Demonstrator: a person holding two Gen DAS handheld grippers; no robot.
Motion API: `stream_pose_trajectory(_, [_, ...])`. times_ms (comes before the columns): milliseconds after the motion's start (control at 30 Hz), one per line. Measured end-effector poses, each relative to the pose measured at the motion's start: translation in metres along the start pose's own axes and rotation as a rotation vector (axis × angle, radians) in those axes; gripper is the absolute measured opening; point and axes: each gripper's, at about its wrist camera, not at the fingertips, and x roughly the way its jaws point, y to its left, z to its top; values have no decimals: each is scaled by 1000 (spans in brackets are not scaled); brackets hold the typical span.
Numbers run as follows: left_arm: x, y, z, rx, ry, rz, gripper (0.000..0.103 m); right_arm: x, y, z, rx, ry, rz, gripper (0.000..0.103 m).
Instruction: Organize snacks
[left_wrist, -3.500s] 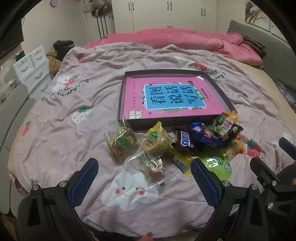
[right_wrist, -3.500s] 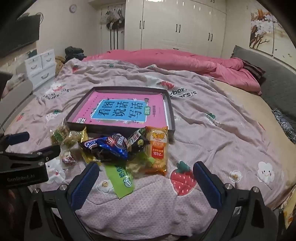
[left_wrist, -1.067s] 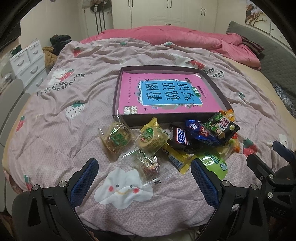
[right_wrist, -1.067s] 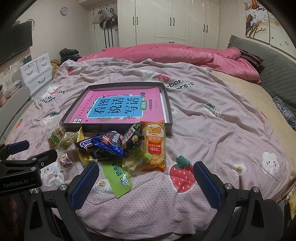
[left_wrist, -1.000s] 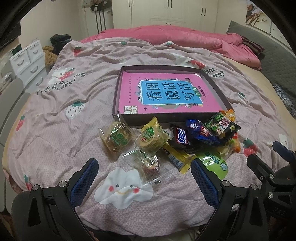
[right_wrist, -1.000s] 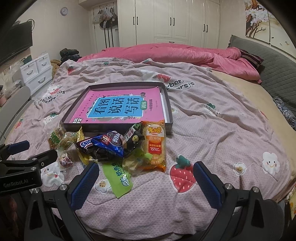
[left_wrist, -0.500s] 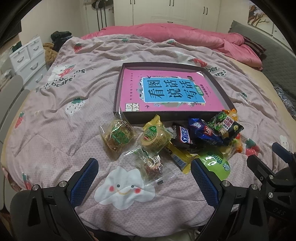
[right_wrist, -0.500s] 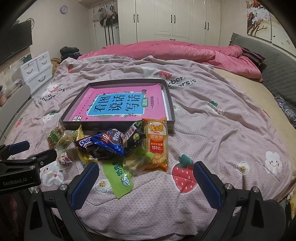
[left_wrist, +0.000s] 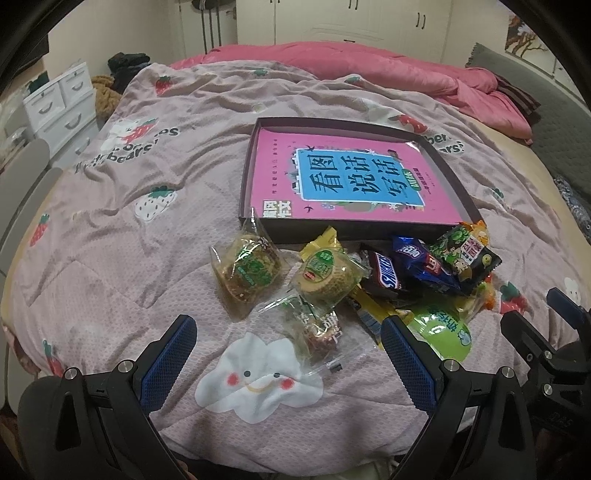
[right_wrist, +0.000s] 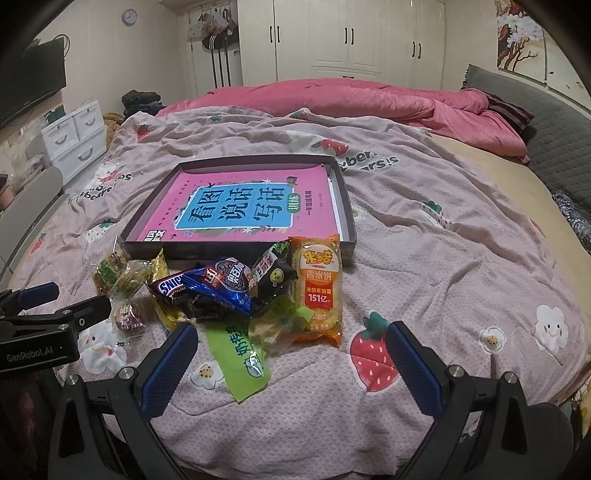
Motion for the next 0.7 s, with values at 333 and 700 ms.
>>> stream_pose_trajectory(333, [8,14,3,-33,13,13,100,6,4,3,-22,10,14,102])
stream_pose_trajectory(700, [29,40,9,-59,59,8,100,23,18,13,-103,11,45,96])
